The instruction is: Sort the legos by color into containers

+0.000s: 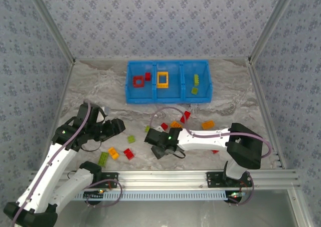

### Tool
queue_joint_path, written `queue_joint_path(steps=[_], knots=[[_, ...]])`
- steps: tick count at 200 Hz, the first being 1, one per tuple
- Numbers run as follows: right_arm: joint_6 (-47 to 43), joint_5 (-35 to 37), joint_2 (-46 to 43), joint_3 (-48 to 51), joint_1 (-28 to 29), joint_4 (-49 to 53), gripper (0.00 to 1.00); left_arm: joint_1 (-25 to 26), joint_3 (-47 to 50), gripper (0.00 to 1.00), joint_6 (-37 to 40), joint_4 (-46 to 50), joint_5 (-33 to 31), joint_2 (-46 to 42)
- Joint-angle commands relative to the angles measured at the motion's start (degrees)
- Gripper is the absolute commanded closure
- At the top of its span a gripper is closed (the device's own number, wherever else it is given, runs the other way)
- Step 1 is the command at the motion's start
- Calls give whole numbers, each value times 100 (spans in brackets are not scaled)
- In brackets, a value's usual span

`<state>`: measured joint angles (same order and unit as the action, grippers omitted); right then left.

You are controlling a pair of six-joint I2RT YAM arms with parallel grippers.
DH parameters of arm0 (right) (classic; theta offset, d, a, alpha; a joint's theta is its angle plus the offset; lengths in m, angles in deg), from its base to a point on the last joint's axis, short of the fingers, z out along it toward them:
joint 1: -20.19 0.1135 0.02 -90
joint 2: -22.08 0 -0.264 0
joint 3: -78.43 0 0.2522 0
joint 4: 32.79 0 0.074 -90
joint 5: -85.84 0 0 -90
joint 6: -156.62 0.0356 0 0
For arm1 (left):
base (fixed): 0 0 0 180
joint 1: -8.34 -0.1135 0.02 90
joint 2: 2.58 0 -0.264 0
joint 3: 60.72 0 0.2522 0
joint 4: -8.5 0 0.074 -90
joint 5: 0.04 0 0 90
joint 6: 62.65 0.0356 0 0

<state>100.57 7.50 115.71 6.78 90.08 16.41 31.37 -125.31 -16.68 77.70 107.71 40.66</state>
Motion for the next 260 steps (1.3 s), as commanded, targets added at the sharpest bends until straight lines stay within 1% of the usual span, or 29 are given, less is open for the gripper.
queue_joint_path(steps=[1,28,52,73,120,143,152,180,219,245,260], knots=[[125,-65,-46,42,-151,27,30,34,-164,36,83,-99,202,-18],[30,-314,198,79,-333,-344,31,43,-174,36,85,-77,202,-35],[-75,-574,402,5,-385,-563,35,39,-203,36,119,-63,194,-38],[-65,-750,576,-73,-364,-643,40,44,-210,36,148,-25,135,-18],[1,-758,774,-63,-313,-808,39,44,-84,36,87,-168,149,-17],[-107,-740,971,-295,-325,-787,38,44,-81,36,75,-213,165,4],[-132,-739,1085,-408,-321,-747,40,41,-91,36,95,-211,167,18],[-144,-661,1329,-635,-297,-590,53,43,-130,36,129,-188,166,27],[-84,-338,991,-635,-199,-442,69,43,-77,36,116,-220,190,4],[-20,-157,377,-725,-239,-127,71,44,-76,36,64,-393,315,58],[28,-23,-154,-856,-374,336,71,79,-172,36,26,-551,364,141]])
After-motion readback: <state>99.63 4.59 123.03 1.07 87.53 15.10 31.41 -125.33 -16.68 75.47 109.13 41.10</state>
